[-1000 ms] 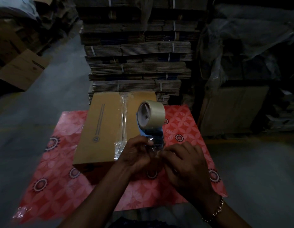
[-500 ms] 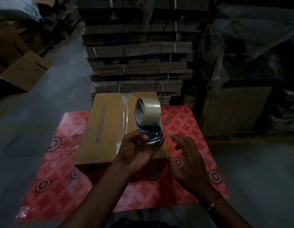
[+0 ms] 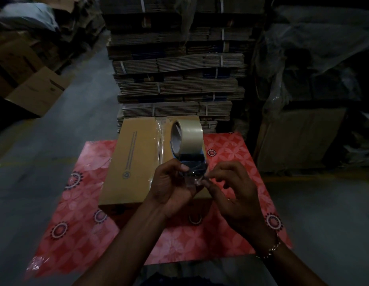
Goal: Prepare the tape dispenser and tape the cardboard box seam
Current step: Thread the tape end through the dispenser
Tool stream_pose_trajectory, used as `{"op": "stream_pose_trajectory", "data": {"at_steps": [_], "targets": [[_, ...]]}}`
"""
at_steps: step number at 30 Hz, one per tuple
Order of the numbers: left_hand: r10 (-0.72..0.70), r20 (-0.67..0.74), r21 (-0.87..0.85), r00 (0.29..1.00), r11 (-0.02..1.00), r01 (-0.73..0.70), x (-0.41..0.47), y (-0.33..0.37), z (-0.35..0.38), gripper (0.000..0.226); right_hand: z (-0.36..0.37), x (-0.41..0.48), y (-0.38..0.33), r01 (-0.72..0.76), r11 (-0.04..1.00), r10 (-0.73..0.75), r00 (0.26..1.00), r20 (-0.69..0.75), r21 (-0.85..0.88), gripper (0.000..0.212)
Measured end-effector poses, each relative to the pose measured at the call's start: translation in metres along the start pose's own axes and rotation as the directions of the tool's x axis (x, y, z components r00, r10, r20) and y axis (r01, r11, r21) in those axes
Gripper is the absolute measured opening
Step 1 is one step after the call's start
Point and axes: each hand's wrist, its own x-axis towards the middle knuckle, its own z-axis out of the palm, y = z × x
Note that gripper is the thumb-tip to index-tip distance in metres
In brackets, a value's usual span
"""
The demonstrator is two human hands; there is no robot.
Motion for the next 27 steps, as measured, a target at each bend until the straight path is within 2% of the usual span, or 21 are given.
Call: {"op": "stream_pose_trajectory", "data": {"at_steps": [4,9,15,17,21,27], "targets": [[0.007,0.013,0.021,1.000,1.000,-0.008,0.002,0.001,-0.003,0.071,-0.005,0.003,-0.008,-0.165,0.979,0.151,0.982,0.113,0.123,0.013],[0.017,0.000,0.093,1.000,0.996,-0.017,0.004,0.002,-0.009,0.069,-0.013,0.009,-0.018,-0.378,0.907,0.323,0.909,0.264,0.188,0.014],[0.022,0.019,0.137,1.000,0.990,-0.024,0.005,0.003,-0.010,0.067,-0.024,0.019,-0.027,-0.637,0.699,0.485,0.756,0.439,0.325,0.009],[0.027,0.017,0.142,0.999,0.989,-0.029,0.006,0.003,-0.012,0.079,-0.025,0.022,-0.029,-0.687,0.635,0.516,0.718,0.466,0.354,0.007],[0.032,0.051,0.248,0.998,0.968,-0.043,0.004,0.002,-0.011,0.051,-0.026,0.026,-0.031,-0.759,0.565,0.567,0.642,0.516,0.323,0.009],[0.051,0.039,0.306,0.998,0.950,-0.061,0.005,0.003,-0.012,0.062,-0.025,0.036,-0.031,-0.819,0.525,0.608,0.550,0.572,0.230,0.008]]}}
